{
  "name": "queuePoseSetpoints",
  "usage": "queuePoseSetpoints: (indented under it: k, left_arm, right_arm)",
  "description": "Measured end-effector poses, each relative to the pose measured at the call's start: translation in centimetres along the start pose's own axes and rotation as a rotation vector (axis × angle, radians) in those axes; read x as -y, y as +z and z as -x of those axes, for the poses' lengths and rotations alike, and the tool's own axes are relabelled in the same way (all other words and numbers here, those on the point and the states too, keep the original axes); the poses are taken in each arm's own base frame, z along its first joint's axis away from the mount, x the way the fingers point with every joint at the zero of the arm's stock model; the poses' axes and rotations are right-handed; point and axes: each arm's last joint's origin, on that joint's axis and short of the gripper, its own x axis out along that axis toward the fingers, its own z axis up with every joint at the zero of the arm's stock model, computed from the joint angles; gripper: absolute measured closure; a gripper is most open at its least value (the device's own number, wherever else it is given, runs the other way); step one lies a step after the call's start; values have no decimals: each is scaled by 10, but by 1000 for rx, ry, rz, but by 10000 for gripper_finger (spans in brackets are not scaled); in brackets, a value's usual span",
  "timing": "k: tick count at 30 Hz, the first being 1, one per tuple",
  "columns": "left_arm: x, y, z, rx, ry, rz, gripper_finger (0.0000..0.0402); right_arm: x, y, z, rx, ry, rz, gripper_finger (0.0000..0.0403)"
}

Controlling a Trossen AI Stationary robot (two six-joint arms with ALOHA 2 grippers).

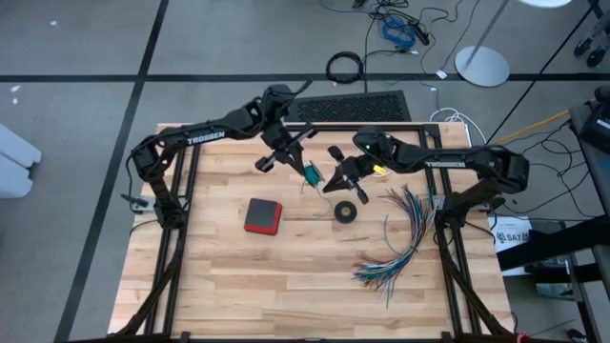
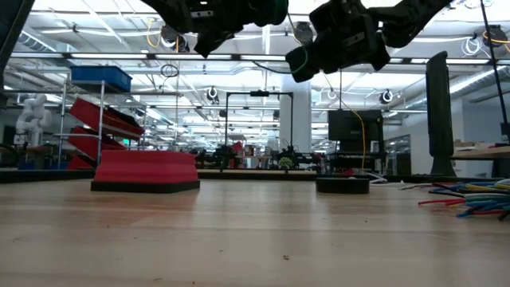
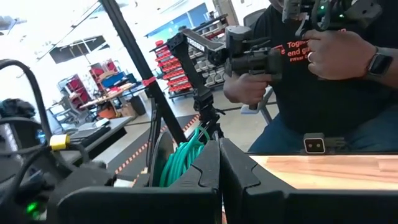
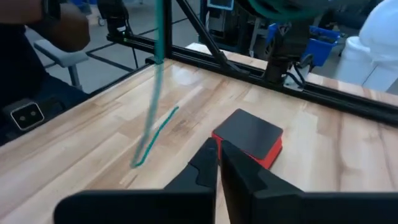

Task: Coiling cords
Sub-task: Coil the green wire cable on the spool

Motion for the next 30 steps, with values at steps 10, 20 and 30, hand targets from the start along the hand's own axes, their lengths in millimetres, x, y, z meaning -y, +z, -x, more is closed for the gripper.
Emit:
queuePoseSetpoints:
  k: [10,20,30]
  left_arm:
    - [0,0,-2,2,-4,12,402]
    - [1,0,-2,2,-4,17,402]
    - [1,0,-2,2,-4,17,402]
  right_arm:
    - [17,-13,7,-11,-63,-158,362]
    - [19,-14,17,56,97,-221,266]
    - [9,-9,10,91,238,-221,274]
